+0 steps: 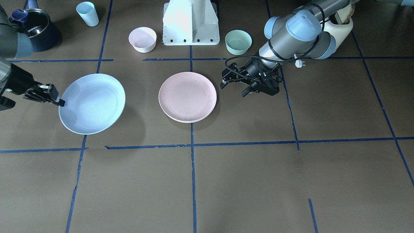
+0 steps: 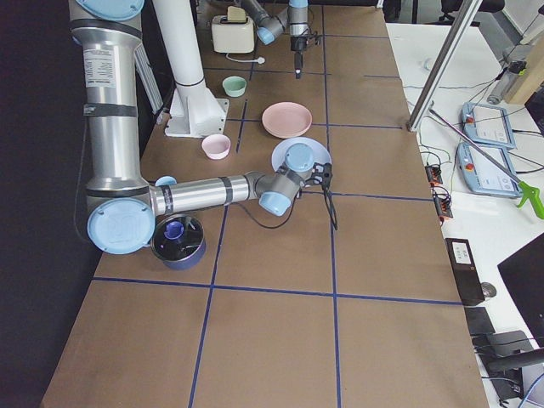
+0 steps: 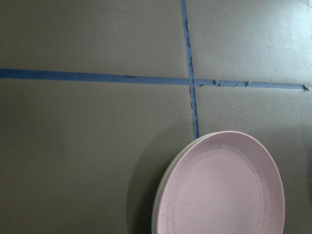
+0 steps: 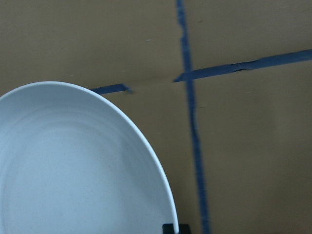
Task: Stack three plates with pink and blue
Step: 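Carry the light blue plate with the right gripper onto the pink plate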
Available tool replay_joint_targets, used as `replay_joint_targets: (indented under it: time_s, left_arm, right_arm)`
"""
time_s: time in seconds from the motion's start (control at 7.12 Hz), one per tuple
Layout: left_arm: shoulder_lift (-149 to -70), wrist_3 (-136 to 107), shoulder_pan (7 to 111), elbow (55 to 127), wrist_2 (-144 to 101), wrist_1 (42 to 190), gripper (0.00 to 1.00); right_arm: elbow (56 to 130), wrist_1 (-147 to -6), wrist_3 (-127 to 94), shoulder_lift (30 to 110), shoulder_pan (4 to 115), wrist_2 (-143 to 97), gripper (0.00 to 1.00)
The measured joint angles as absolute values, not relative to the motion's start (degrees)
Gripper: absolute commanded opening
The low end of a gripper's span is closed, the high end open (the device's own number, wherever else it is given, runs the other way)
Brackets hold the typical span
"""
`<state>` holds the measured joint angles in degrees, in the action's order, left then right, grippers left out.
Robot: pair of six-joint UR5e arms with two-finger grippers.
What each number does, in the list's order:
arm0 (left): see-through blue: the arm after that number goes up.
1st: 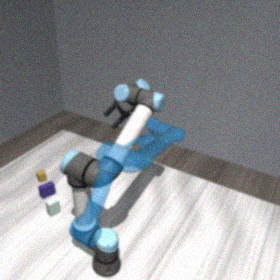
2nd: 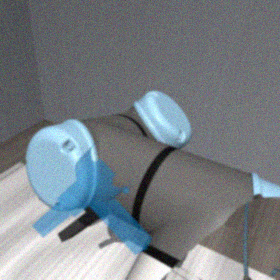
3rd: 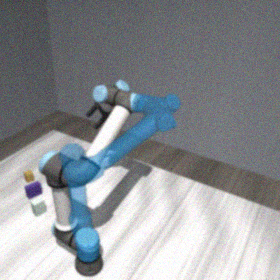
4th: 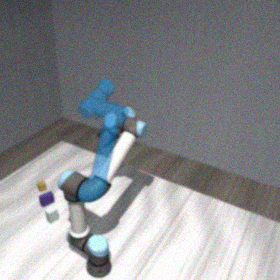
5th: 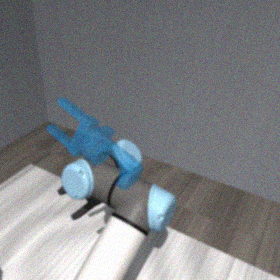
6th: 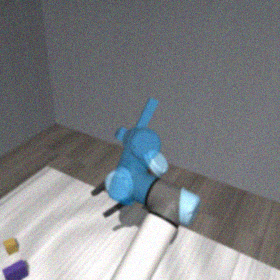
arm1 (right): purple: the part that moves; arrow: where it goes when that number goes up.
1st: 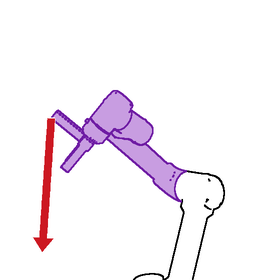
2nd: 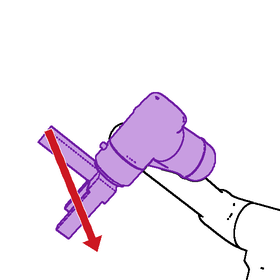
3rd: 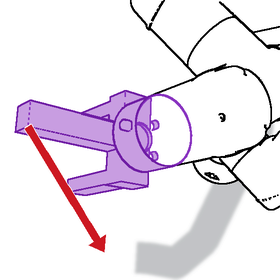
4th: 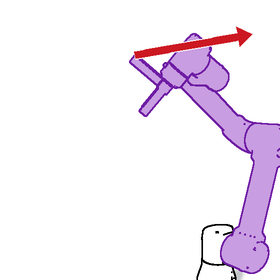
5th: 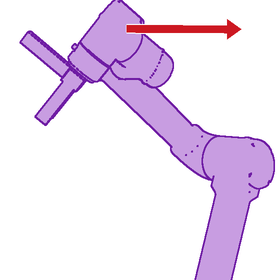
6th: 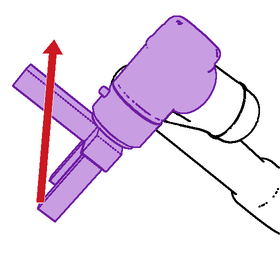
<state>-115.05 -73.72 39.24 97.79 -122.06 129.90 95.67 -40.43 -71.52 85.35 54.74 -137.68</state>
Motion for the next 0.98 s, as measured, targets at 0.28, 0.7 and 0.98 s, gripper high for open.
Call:
replay_joint_targets:
  time_s: [0.28, 0.7, 0.98]
  left_arm:
    - [-114.98, -73.66, 39.47, 97.94, -121.98, 129.9, 1.0]
    - [-114.96, -73.65, 39.55, 98.02, -121.88, 129.9, 1.0]
    - [-114.93, -73.65, 39.55, 98.0, -121.83, 129.9, 1.0]
  right_arm:
    - [96.42, -41.27, -82.43, 77.39, 45.43, -130.96, 0.0]
    - [97.53, -47.22, -89.34, 70.11, 34.13, -118.34, 0.02]
    - [98.5, -48.98, -89.62, 69.97, 31.25, -113.99, 0.33]
